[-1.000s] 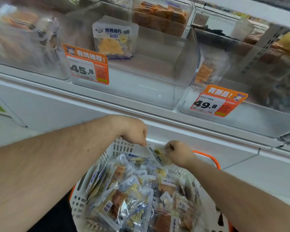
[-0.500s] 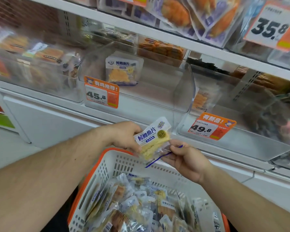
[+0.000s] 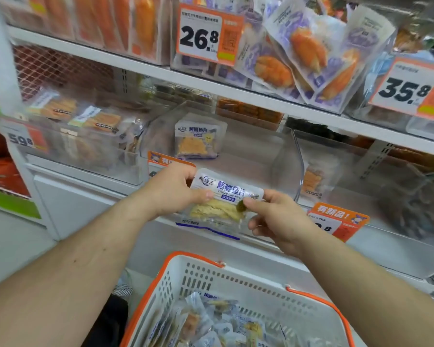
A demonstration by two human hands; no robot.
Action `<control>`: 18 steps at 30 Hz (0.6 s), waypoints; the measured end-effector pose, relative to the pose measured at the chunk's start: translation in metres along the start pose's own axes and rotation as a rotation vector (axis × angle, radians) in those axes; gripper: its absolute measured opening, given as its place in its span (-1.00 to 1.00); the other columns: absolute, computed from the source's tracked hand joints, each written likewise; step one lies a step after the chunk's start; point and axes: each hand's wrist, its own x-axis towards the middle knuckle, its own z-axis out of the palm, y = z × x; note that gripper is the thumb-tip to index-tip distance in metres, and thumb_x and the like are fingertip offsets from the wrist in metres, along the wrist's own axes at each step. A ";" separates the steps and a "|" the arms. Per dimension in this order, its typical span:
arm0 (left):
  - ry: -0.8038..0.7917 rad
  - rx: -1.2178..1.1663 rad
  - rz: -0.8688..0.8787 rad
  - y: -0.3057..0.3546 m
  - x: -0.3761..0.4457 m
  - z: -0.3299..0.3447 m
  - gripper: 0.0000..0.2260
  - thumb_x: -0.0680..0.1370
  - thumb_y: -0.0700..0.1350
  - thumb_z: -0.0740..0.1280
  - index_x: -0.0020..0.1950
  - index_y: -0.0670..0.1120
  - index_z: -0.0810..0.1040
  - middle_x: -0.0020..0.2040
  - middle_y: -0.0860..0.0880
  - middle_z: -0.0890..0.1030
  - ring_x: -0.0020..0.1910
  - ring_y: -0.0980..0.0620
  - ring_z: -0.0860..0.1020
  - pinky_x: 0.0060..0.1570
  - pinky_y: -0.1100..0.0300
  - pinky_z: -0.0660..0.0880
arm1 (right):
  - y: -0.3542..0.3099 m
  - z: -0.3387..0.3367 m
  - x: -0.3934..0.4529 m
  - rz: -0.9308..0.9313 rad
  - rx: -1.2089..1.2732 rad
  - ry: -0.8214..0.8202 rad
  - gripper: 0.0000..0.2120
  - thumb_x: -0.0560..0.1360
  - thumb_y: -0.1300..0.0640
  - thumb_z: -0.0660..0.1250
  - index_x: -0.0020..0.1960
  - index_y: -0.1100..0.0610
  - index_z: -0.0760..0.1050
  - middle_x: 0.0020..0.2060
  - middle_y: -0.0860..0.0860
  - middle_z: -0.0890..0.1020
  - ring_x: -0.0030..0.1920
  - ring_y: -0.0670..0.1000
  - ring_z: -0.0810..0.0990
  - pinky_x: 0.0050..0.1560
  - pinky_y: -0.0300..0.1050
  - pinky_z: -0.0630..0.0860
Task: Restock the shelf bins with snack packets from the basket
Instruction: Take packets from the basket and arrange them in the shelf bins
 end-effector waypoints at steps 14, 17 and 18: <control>0.884 -0.171 0.024 -0.007 0.024 -0.040 -0.93 0.49 -0.10 0.32 -0.14 0.07 0.55 -0.11 0.07 0.62 -0.10 0.09 0.54 0.02 0.11 0.50 | -0.087 0.026 0.054 -0.008 0.217 0.116 -0.95 0.58 0.19 0.35 -0.01 0.18 0.56 -0.30 0.06 0.57 -0.48 -0.09 0.45 -0.50 -0.26 0.48; 0.921 -0.074 -0.042 -0.018 0.036 -0.045 -0.79 0.46 -0.15 0.32 0.08 -0.06 0.57 0.09 -0.03 0.57 0.02 0.09 0.48 0.10 0.21 0.42 | -0.088 0.034 0.082 0.035 0.200 0.177 -0.94 0.58 0.18 0.35 -0.04 0.17 0.55 -0.30 0.06 0.56 -0.45 -0.09 0.45 -0.50 -0.25 0.47; 0.922 -0.049 -0.074 -0.018 0.039 -0.045 -0.76 0.47 -0.16 0.33 0.14 -0.09 0.56 0.12 -0.01 0.54 0.05 0.10 0.46 0.09 0.23 0.38 | -0.088 0.038 0.093 0.034 0.161 0.194 -0.95 0.58 0.19 0.35 -0.04 0.17 0.55 -0.30 0.06 0.56 -0.46 -0.08 0.46 -0.49 -0.24 0.47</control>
